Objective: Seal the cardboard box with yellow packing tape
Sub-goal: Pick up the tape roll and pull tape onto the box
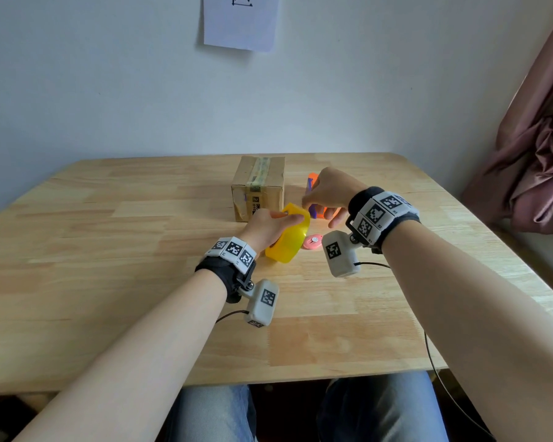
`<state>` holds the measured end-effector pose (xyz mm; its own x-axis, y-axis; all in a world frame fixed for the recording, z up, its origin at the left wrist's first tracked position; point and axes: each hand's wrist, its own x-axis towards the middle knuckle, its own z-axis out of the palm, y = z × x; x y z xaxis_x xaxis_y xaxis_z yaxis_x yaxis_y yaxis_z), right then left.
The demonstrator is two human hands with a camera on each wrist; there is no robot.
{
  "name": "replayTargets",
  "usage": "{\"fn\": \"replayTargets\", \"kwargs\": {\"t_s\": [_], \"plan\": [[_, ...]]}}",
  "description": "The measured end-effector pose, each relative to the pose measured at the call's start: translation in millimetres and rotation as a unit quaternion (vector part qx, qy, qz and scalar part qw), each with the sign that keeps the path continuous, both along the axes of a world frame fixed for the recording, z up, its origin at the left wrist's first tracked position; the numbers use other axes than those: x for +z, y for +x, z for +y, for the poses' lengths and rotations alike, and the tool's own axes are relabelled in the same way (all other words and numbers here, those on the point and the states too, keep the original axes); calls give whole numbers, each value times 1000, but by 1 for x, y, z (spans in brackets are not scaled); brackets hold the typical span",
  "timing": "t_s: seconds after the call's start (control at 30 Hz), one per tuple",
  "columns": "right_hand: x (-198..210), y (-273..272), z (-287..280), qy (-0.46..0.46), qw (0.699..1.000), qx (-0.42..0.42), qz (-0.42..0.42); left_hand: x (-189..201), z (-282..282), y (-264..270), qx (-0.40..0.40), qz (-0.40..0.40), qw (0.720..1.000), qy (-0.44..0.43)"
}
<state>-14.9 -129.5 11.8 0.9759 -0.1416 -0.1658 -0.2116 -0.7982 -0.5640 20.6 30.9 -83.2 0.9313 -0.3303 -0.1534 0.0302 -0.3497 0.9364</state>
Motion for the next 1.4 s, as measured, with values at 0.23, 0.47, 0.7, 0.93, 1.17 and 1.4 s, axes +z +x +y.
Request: {"fn": "replayTargets", "kwargs": {"t_s": [0.23,0.47,0.7,0.93,1.17,1.4], "plan": [[-5,8,-6,36,999,-20,-13,4,2,-9,-23,-3,1000,-4],[-3,16,11,-64,997,-8,-49,6,-2,-7,-40,-8,999,0],[42,18,43,-11,982,31,-187,9,-15,-12,-74,-42,992,90],[43,14,29,-62,988,53,-131,15,-18,-11,16,-3,999,30],[15,9,7,-71,995,16,-73,14,-7,-5,17,44,999,-8],[-10,8,-2,-42,999,8,-18,14,-2,-10,36,65,997,-30]]}}
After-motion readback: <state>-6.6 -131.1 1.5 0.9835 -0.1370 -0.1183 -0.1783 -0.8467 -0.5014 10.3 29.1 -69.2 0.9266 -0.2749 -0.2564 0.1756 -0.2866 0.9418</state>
